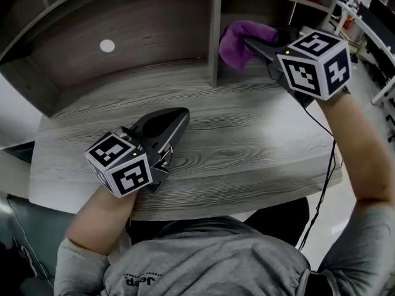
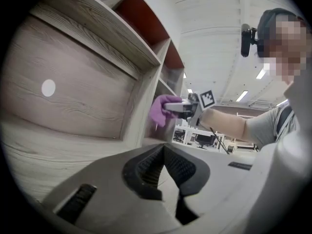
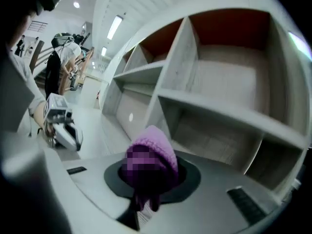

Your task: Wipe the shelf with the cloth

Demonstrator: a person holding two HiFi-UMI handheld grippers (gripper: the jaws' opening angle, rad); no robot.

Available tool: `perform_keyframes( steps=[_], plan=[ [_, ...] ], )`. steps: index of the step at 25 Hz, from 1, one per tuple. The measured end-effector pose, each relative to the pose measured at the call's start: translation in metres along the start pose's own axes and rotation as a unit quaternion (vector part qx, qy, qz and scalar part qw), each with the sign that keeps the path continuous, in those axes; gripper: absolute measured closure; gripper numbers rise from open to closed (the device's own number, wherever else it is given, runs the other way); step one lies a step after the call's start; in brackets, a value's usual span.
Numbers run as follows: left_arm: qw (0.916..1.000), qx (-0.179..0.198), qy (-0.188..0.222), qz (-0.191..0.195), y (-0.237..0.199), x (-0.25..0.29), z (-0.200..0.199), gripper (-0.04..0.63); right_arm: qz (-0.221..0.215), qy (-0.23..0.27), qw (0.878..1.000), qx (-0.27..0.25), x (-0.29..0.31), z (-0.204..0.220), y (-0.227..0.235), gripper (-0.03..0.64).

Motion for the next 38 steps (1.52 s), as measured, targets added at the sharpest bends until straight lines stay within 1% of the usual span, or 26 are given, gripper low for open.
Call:
perform_keyframes(
  steps=[3,6,8,9,12,14,16,18,20,22,24,26,29,31,33,35,36,38],
  plan=[
    [0.9999,0.008,-0.002,0.009,0.006,0.001,0.001,0.584,0.02,0.034,0.998,0.04,-0.017,-0.047,-0.013,0.539],
    [0.9998,0.013,-0.005,0.017,0.012,0.001,0.003,0.585,0.04,0.041,0.991,0.117,-0.015,-0.058,-0.012,0.538],
    [0.9997,0.017,-0.007,0.019,0.015,0.003,0.004,0.584,0.053,0.038,0.983,0.171,-0.005,-0.045,-0.003,0.54],
    [0.9996,0.019,-0.008,0.019,0.016,0.003,0.005,0.584,0.063,0.031,0.98,0.189,0.001,-0.034,0.003,0.54],
    [0.9994,0.026,-0.009,0.019,0.019,0.004,0.006,0.584,0.108,-0.014,0.972,0.207,0.025,0.013,0.023,0.54],
    [0.9993,0.03,-0.011,0.02,0.017,0.003,0.007,0.584,0.121,-0.046,0.968,0.216,0.045,0.046,0.03,0.54],
    [0.9992,0.032,-0.014,0.02,0.016,0.002,0.007,0.584,0.108,-0.077,0.965,0.225,0.071,0.072,0.029,0.54],
    [0.9992,0.032,-0.017,0.019,0.016,0.003,0.008,0.585,0.081,-0.103,0.964,0.23,0.099,0.092,0.023,0.54],
    [0.9991,0.032,-0.018,0.019,0.017,0.003,0.009,0.584,0.044,-0.118,0.964,0.236,0.125,0.104,0.013,0.54],
    [0.9991,0.031,-0.02,0.021,0.018,0.004,0.009,0.584,0.009,-0.12,0.963,0.242,0.145,0.106,0.004,0.54],
    [0.999,0.034,-0.022,0.022,0.018,0.004,0.008,0.584,-0.012,-0.125,0.961,0.244,0.159,0.106,0.005,0.546],
    [0.9988,0.036,-0.023,0.024,0.018,0.005,0.009,0.584,-0.023,-0.141,0.961,0.236,0.166,0.108,0.009,0.545],
    [0.9986,0.041,-0.026,0.022,0.017,0.006,0.009,0.584,-0.023,-0.183,0.957,0.223,0.167,0.113,0.008,0.544],
    [0.9987,0.041,-0.026,0.019,0.015,0.006,0.009,0.584,-0.014,-0.202,0.958,0.205,0.164,0.116,0.011,0.541],
    [0.9987,0.04,-0.025,0.018,0.015,0.006,0.009,0.584,0.008,-0.213,0.96,0.183,0.158,0.122,0.023,0.54],
    [0.9985,0.045,-0.027,0.018,0.015,0.006,0.01,0.585,0.044,-0.227,0.961,0.155,0.147,0.13,0.042,0.54],
    [0.9983,0.048,-0.028,0.018,0.016,0.006,0.01,0.584,0.065,-0.242,0.958,0.139,0.139,0.136,0.053,0.54],
    [0.998,0.053,-0.03,0.018,0.017,0.006,0.01,0.584,0.108,-0.286,0.947,0.101,0.121,0.149,0.072,0.54]
  ],
)
Point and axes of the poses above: the fingertips, and each gripper's own axes: x forward along the fingers, y to its right, z out of its underside, the point moved 5 cm from there along -x, backward along the fingers
